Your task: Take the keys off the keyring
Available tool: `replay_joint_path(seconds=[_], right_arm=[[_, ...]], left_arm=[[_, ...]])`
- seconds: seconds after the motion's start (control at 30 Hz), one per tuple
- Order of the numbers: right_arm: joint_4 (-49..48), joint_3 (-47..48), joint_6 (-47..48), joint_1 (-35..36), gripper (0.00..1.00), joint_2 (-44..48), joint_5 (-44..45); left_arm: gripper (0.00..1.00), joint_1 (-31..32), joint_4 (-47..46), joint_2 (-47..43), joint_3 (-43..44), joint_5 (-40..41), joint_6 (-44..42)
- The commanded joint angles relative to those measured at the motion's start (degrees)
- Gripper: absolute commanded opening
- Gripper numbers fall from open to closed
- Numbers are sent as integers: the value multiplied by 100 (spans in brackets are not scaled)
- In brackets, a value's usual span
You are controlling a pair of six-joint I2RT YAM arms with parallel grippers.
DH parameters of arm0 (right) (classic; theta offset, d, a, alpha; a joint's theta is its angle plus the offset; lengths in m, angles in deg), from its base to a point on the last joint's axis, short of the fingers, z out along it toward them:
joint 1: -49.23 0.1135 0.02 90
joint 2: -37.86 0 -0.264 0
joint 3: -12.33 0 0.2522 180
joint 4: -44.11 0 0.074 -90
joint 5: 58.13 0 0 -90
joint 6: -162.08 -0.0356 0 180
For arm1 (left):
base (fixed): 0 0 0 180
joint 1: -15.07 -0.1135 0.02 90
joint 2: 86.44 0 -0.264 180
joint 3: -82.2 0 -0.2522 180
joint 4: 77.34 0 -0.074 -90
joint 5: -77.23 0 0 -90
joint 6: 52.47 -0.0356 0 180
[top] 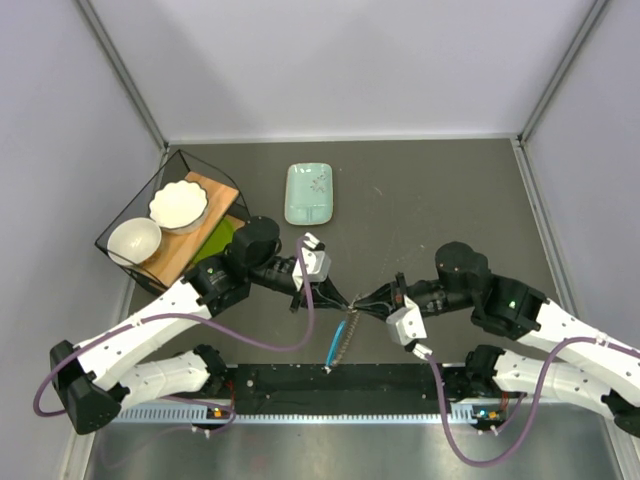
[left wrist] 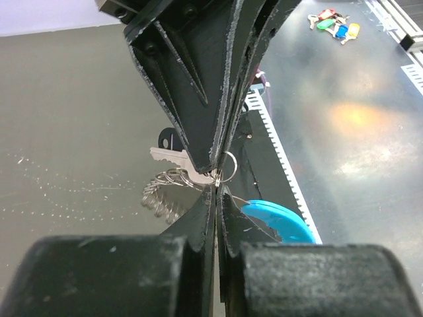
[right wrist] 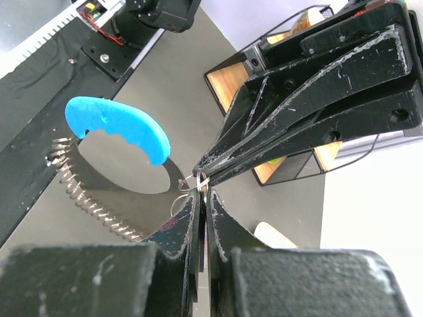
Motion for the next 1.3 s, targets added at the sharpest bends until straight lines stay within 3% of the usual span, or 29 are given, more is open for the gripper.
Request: replay_joint_path(seconds=[0.0,0.47,0.9,1.27], right_arm=[[-285,139,-71,39,0,316,106],[-241,-98,88,39,0,404,747],[-609,-274,88,56,0,545,1056],[-1453,-608,-343,346,0,421,1398]], left_arm=[[0,18,-453,-142,-54,384,394],[0,-123,-3741,-476,-1178,604,3576],[0,-518,-4639,-784,-1645,1096,4894],[0,-545,-6133,-757,-2093,1764,6125]])
